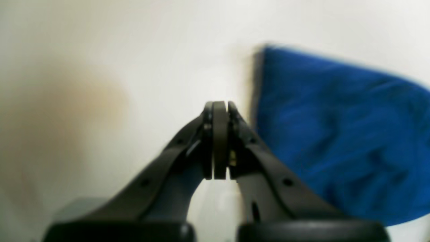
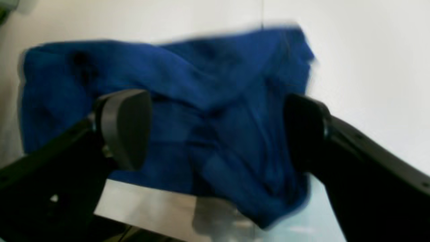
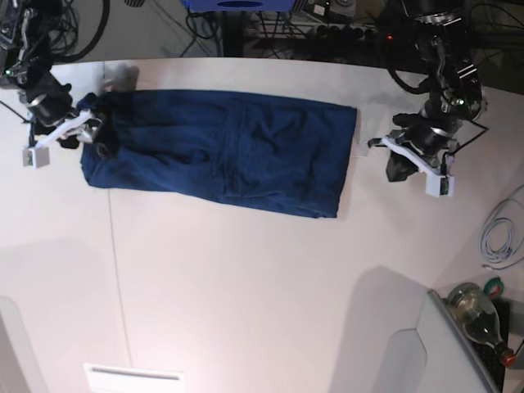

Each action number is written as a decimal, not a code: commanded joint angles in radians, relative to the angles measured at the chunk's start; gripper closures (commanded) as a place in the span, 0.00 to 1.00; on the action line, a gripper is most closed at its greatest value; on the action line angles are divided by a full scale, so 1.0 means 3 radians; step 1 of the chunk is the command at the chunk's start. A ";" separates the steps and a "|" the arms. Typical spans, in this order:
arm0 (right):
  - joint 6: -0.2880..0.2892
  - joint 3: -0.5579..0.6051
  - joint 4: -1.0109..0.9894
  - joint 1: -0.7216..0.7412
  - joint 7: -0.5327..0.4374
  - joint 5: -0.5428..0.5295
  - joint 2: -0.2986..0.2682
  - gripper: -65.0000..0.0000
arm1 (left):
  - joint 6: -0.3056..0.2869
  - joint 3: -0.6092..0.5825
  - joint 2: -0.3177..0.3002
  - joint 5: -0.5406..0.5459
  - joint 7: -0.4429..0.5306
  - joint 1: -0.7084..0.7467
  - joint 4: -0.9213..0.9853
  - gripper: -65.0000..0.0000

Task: Layout the t-shirt on the table in an organized manner, then fold the t-shirt properly
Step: 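Release the fabric and raise both grippers away from the shirt, then reposition both grippers at the ends of the folded shirt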

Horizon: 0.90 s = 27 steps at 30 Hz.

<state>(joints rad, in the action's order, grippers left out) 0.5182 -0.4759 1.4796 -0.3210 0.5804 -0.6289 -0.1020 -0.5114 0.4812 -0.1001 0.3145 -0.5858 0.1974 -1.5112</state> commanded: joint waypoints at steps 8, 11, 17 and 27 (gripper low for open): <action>0.0188 -0.0380 0.0513 -0.0319 0.0155 -0.0075 0.0107 0.28 | -0.0139 0.0209 -0.0298 0.0059 0.0666 0.0245 0.0314 1.00; 0.0188 -0.0375 0.0794 -0.0487 0.0139 -0.0075 0.0164 0.53 | -0.0139 0.0204 -0.0288 0.0059 0.0666 0.0255 0.0340 1.00; 0.0188 0.0075 0.0748 -0.0671 0.0288 0.0002 0.0133 0.98 | -0.0139 0.0178 -0.0150 0.0054 0.0661 0.0250 0.0278 1.00; 0.0183 0.0187 0.0277 -0.0370 0.0282 0.0380 0.0133 1.00 | -0.0139 -0.0072 -0.0109 0.0054 0.0651 0.0255 0.0232 1.00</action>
<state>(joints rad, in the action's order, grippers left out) 0.5671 -0.4133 1.5471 -0.4343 0.6819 -0.4992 -0.0509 -0.5499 0.4568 -0.1234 0.3176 -0.4118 0.2790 -1.4273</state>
